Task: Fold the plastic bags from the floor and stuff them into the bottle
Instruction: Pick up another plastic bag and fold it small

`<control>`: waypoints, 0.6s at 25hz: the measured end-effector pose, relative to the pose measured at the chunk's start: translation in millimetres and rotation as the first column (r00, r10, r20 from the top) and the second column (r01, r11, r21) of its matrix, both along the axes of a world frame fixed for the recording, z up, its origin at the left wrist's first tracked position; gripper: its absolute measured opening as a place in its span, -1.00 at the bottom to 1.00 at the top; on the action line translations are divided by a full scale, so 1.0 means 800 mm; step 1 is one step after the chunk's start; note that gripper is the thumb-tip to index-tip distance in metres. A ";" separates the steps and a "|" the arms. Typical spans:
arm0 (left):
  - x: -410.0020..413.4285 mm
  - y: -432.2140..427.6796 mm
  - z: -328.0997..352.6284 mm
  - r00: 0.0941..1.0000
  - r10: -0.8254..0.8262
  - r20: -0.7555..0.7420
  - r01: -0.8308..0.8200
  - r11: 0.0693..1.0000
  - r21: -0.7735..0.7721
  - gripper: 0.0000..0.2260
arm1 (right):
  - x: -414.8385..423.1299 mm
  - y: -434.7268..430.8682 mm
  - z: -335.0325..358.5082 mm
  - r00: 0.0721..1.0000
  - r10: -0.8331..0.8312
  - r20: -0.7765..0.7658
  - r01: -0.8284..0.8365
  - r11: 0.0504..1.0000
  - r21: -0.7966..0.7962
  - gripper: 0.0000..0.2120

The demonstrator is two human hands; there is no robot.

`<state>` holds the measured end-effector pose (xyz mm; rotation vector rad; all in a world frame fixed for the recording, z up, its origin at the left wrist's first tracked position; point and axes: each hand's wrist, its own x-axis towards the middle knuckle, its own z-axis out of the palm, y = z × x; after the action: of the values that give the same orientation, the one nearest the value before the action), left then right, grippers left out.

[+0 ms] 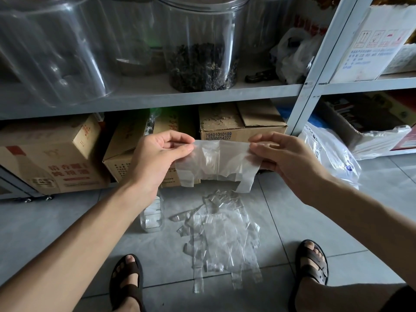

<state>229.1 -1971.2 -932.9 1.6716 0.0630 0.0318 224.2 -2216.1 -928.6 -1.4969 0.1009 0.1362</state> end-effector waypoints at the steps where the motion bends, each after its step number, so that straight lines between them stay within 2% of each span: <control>1: 0.000 0.001 -0.001 1.000 0.006 -0.001 -0.006 1.000 0.000 -0.85 | 0.000 0.000 -0.001 1.000 0.007 0.005 -0.007 1.000 -0.014 -0.90; 12: 0.004 0.006 -0.001 0.997 0.071 0.020 -0.071 0.997 -0.024 -0.85 | 0.004 -0.001 -0.005 0.993 -0.094 0.068 0.098 0.993 -0.057 -0.87; 15: 0.004 0.008 -0.001 0.997 0.065 0.039 -0.066 0.998 0.009 -0.84 | 0.004 -0.001 -0.005 0.992 -0.100 0.080 0.106 0.992 -0.073 -0.86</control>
<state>232.5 -1965.2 -933.9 1.6782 0.0882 0.1146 227.7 -2217.3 -932.7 -1.5683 0.1231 -0.0076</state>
